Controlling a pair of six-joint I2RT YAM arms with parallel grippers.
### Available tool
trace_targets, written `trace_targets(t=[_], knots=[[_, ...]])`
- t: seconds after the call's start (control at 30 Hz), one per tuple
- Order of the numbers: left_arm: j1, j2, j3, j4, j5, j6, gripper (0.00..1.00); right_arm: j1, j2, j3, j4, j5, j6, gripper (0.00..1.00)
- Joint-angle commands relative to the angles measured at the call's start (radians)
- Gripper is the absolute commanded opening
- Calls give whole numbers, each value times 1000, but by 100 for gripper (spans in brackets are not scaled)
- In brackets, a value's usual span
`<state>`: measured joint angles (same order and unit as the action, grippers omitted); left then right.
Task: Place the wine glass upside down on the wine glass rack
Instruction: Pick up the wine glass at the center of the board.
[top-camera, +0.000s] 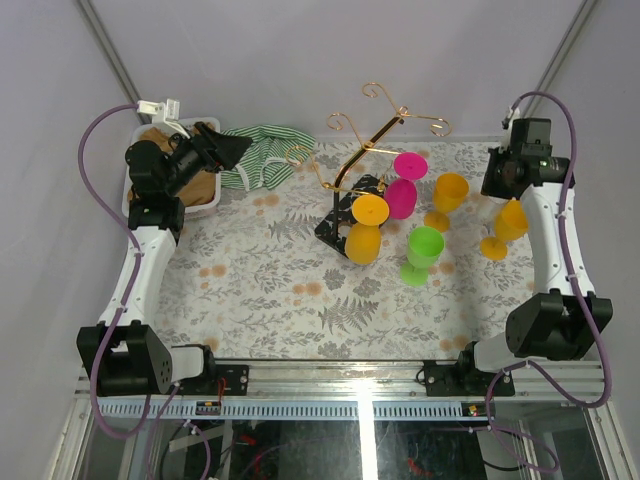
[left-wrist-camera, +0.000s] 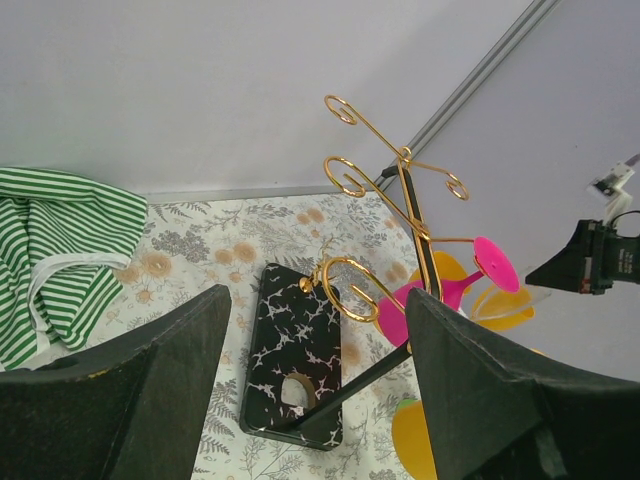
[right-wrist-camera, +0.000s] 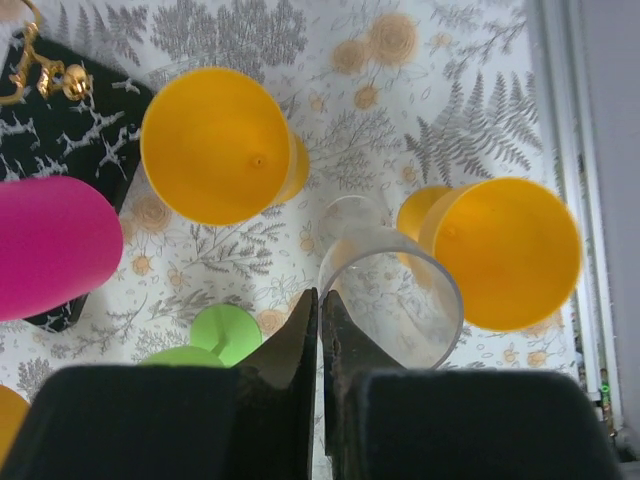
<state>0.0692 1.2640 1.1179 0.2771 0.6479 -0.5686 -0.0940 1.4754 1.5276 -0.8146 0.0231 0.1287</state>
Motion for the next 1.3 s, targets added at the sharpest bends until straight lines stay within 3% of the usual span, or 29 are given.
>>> trace_targets(t=[0.0, 0.33, 0.83, 0.97, 1.1, 1.27], knots=[[8, -11, 40, 32, 9, -15, 70, 4, -3, 157, -66, 59, -34, 0], [8, -22, 45, 37, 17, -26, 71, 4, 17, 325, -95, 130, -65, 0], [8, -25, 77, 33, 69, -94, 71, 4, -39, 329, 148, 77, -36, 0], [7, -5, 83, 90, 119, -209, 71, 4, -58, 331, 219, 51, -53, 0], [7, 53, 160, 5, 144, -292, 71, 4, -89, 353, 299, -4, -87, 0], [7, 95, 203, 36, 147, -485, 71, 4, -193, 255, 534, -107, -106, 0]])
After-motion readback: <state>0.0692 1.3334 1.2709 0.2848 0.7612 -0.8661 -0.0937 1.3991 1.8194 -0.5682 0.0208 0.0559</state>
